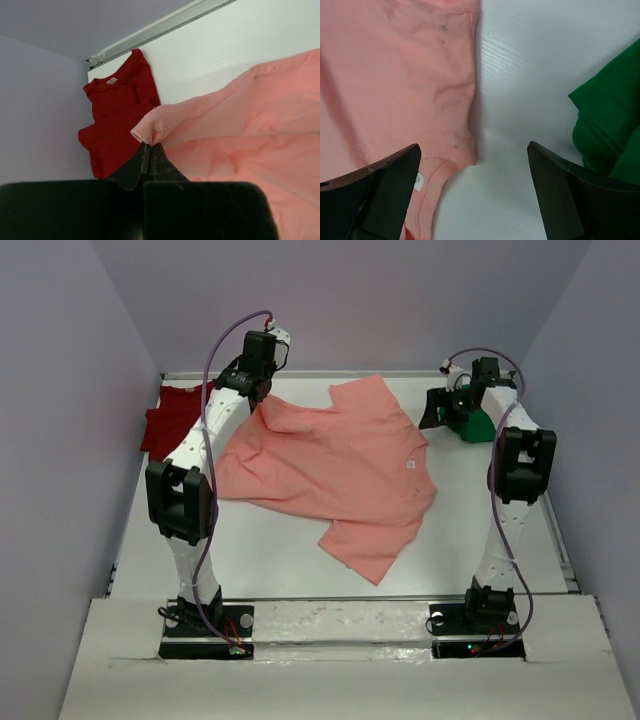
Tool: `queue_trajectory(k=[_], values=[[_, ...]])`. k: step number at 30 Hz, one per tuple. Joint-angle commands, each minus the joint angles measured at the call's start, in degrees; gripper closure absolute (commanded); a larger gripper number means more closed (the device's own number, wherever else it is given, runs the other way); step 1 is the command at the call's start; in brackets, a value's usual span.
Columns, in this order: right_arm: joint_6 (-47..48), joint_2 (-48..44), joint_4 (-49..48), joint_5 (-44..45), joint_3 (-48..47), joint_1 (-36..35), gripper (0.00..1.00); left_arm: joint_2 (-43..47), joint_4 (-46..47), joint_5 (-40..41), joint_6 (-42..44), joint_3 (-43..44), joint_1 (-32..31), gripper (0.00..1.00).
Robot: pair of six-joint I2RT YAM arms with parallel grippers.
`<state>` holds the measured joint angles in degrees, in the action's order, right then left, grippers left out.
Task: Fold and stack the t-shirts
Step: Flatten out the tshirt
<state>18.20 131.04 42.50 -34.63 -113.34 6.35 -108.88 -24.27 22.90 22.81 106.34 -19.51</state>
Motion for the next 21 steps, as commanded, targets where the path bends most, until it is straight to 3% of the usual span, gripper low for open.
queue_trajectory(k=[1, 21], values=[[0.0, 2.19, -0.23, -3.25, -2.23, 0.24, 0.07, 0.34, 2.21, 0.75, -0.48, -0.96, -0.27, 1.0], [1.31, 10.9, 5.57, -9.05, -10.42, -2.83, 0.09, -0.72, 2.56, 1.19, -0.4, -2.11, -0.27, 1.0]])
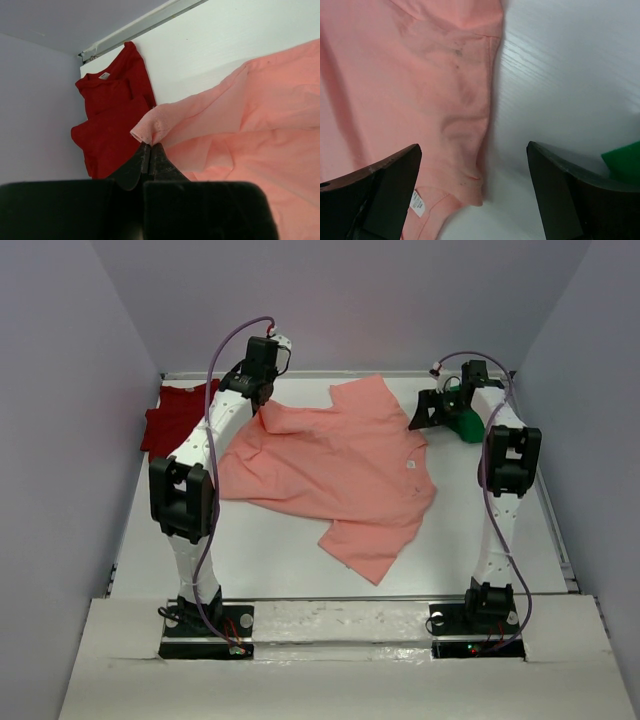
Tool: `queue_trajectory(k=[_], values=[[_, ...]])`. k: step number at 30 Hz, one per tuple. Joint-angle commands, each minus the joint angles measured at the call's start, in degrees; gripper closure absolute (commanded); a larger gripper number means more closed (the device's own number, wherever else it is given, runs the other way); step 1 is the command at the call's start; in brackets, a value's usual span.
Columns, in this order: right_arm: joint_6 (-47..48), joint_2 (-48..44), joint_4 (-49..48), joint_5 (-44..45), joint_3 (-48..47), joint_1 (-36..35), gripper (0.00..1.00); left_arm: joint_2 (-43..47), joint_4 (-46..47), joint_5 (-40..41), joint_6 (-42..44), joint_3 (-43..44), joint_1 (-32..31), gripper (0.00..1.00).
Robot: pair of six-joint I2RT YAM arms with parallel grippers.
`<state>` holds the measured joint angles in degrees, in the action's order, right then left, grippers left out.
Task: Fold and stack the t-shirts
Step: Flatten out the tshirt
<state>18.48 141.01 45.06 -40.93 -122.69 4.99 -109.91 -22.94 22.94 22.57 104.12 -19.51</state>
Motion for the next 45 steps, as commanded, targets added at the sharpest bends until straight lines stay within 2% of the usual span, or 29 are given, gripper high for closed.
queue_trajectory(k=[1, 4, 10, 14, 19, 20, 22, 25, 26, 27, 28, 29, 32, 37, 42, 45], values=[[1.21, 0.85, 3.19, -3.19, -0.62, -2.09, 0.1, 0.31, 1.32, 1.14, -0.16, 0.3, -0.18, 1.0], [2.0, 0.76, 4.07, -5.04, 0.53, -2.09, 0.12, -0.04, 1.14, 0.97, -0.07, 0.56, -0.18, 1.0], [3.4, 0.85, 6.36, -5.39, 0.79, -2.62, 0.22, 0.04, 1.14, 0.7, -0.16, 0.3, -0.27, 1.0], [3.58, 0.67, 6.53, -4.51, 1.14, -2.62, 0.34, 0.4, 1.14, 0.7, -0.07, -0.49, -0.27, 1.0], [3.84, 0.76, 6.45, -3.72, 1.23, -2.62, 0.39, 1.36, 1.23, 0.09, -0.24, -2.42, -0.27, 1.0], [3.93, 0.76, 6.36, -3.29, 1.23, -2.62, 0.51, 1.54, 1.32, 0.0, -0.33, -2.69, -0.27, 1.0], [3.58, 1.02, 6.01, -2.84, 0.79, -2.62, 0.58, 1.98, 1.49, -0.09, -0.33, -3.48, -0.18, 1.0], [2.97, 1.72, 5.57, -1.62, -0.87, -2.62, 0.57, 2.24, 1.58, -0.09, -0.33, -4.1, -0.27, 1.0], [2.88, 2.07, 5.39, -1.35, -1.4, -2.62, 0.61, 2.33, 1.58, -0.17, -0.42, -4.27, -0.27, 1.0], [2.27, 2.51, 5.3, -1.17, -2.54, -2.62, 0.7, 2.42, 1.58, -0.44, -0.42, -4.45, -0.27, 1.0], [2.0, 2.86, 5.3, -0.91, -3.25, -2.62, 0.89, 2.33, 1.67, -0.35, -0.51, -4.45, -0.44, 1.0], [1.82, 3.04, 5.3, -0.73, -3.86, -2.62, 0.98, 2.42, 1.67, -0.26, -0.42, -4.53, -0.44, 1.0], [1.91, 2.96, 5.39, 0.41, -4.84, -2.62, 1.0, 2.51, 1.76, 0.0, -0.33, -4.71, -0.44, 1.0], [1.82, -1.43, 2.24, 9.88, -4.22, -2.62, 1.0, 2.94, 2.72, 2.02, 0.19, -3.92, -0.44, 1.0], [1.82, -11.27, -1.9, 20.34, -3.87, -2.62, 1.0, 4.96, 8.08, 8.52, 1.07, -1.2, -0.09, 1.0], [1.04, -17.4, -3.13, 21.94, -4.22, -2.01, 1.0, 5.67, 10.37, 10.28, 0.81, 1.52, 1.65, 1.0]])
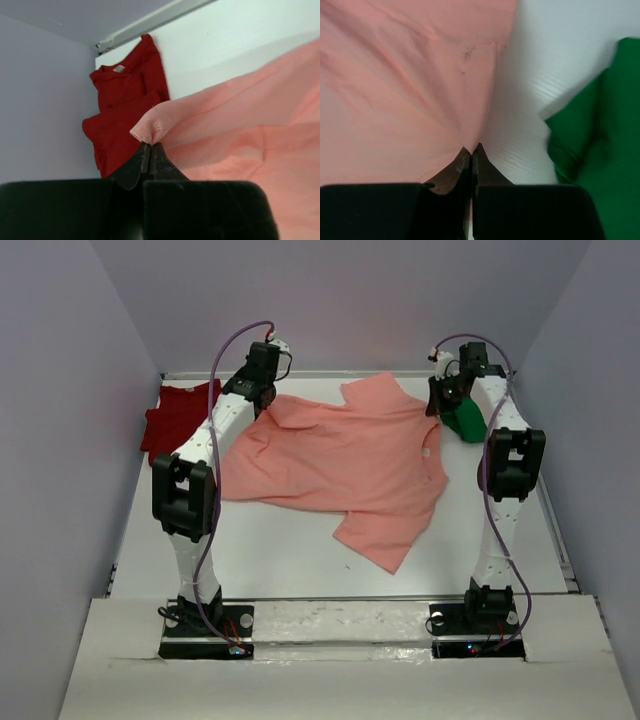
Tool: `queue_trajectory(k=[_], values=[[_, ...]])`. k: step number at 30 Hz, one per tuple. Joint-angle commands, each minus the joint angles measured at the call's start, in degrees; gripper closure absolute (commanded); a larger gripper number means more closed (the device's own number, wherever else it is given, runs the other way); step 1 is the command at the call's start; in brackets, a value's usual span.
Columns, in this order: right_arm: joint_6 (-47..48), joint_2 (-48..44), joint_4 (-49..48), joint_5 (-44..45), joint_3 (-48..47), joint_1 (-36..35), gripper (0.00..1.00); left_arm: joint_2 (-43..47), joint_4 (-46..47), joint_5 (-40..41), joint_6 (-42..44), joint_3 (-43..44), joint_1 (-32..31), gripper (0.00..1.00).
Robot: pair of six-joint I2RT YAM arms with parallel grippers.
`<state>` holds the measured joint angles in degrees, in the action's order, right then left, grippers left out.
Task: Fold and stack the t-shirts
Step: Flatten out the tshirt
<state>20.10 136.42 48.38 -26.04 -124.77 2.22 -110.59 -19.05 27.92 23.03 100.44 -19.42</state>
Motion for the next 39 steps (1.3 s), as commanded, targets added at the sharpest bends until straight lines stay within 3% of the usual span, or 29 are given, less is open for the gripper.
queue_trajectory(k=[1, 8, 13, 16, 23, 28, 34, 39], values=[[-1.02, -14.15, -7.07, 7.23, -2.4, 0.77, 1.0, 6.52, 6.65, 5.56, -0.69, 7.38, 2.27, 1.0], [-1.38, -24.96, -7.25, 9.25, -5.48, 1.3, 1.0, 6.61, -0.54, 1.96, -4.3, 21.61, 8.25, 1.0], [-0.94, -31.47, -6.9, 10.05, -4.43, 1.82, 1.0, 9.95, -2.92, 0.91, -3.96, 26.47, 10.63, 1.0], [-0.85, -35.69, -6.72, 9.96, -2.94, 1.82, 1.0, 13.54, -3.98, 0.47, -3.43, 25.69, 11.25, 1.0], [-1.99, -46.93, -7.07, 8.9, 2.95, 1.82, 1.0, 26.19, -1.7, -0.24, -3.08, 14.27, 11.33, 1.0], [-1.38, -55.72, -7.51, 10.57, 6.46, 1.82, 1.0, 34.46, -1.87, -2.34, -3.16, 12.15, 11.42, 1.0], [-1.29, -59.07, -8.04, 12.86, 5.86, 1.82, 1.0, 39.04, -1.61, -2.52, -3.6, 12.76, 11.6, 1.0], [-0.94, -56.28, -8.39, 14.09, 4.8, 1.82, 1.0, 36.59, -0.9, -1.56, -2.99, 13.29, 12.21, 1.0]])
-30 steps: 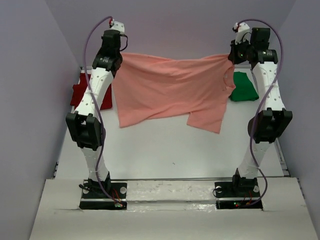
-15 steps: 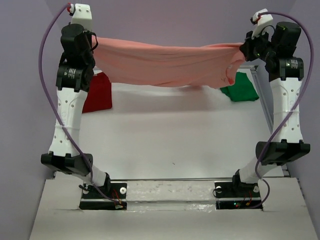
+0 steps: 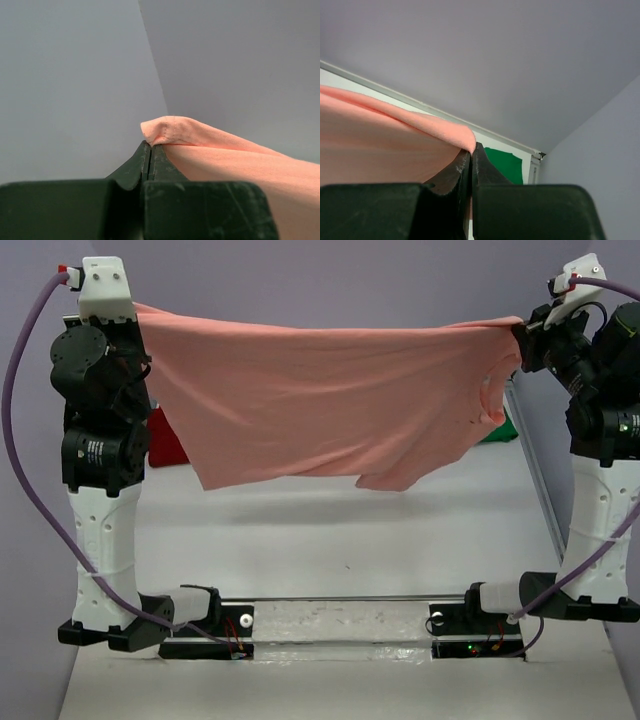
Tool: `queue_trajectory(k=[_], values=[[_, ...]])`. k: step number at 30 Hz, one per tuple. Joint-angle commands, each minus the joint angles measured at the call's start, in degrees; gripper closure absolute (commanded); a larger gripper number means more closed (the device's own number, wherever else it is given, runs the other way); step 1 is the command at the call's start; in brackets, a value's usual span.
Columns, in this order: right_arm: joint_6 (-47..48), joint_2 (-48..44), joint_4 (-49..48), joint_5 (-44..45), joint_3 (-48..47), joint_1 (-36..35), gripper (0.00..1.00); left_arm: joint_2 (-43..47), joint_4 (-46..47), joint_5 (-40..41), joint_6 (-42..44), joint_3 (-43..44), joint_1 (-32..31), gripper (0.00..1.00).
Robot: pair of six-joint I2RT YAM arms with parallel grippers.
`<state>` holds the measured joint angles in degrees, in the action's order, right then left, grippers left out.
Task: Fold and stack the t-shirts
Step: Flatten out the tshirt
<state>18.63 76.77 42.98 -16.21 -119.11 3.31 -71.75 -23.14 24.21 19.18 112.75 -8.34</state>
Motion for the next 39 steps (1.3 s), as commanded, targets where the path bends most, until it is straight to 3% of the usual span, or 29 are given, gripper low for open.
queue_trajectory(k=[1, 9, 13, 17, 23, 25, 31, 39], values=[[0.53, 3.99, -3.08, 4.08, -0.43, 0.73, 1.0, -3.04, 3.01, 2.16, 0.77, 0.72, 1.13, 1.0], [0.7, 12.69, -8.7, 3.29, 8.1, 0.73, 1.0, -12.97, 7.84, 1.02, 0.16, -6.83, 1.13, 1.0], [0.35, 20.15, -9.76, 2.85, 6.36, 0.73, 1.0, -23.33, 9.86, 0.49, 0.51, -4.74, 1.31, 1.0], [-0.26, 27.45, -9.76, 3.2, 1.78, 0.73, 1.0, -33.7, 7.67, 0.75, 0.16, 7.37, 1.48, 1.0], [-0.7, 35.28, -6.78, 3.99, -12.26, 0.73, 1.0, -46.37, 1.26, 1.37, 0.51, 29.33, 1.57, 1.0], [-0.88, 35.2, -5.72, 3.47, -13.51, 0.73, 1.0, -45.25, 0.64, 1.2, 0.42, 30.07, 1.57, 1.0], [-1.05, 29.24, -5.63, 3.29, -10.45, 0.73, 1.0, -29.53, 4.94, -1.17, -1.51, 14.01, 1.57, 1.0], [-2.11, 6.24, -5.28, 0.65, 7.55, 0.73, 1.0, -7.55, 3.36, -9.26, -3.18, -7.88, 1.57, 1.0]])
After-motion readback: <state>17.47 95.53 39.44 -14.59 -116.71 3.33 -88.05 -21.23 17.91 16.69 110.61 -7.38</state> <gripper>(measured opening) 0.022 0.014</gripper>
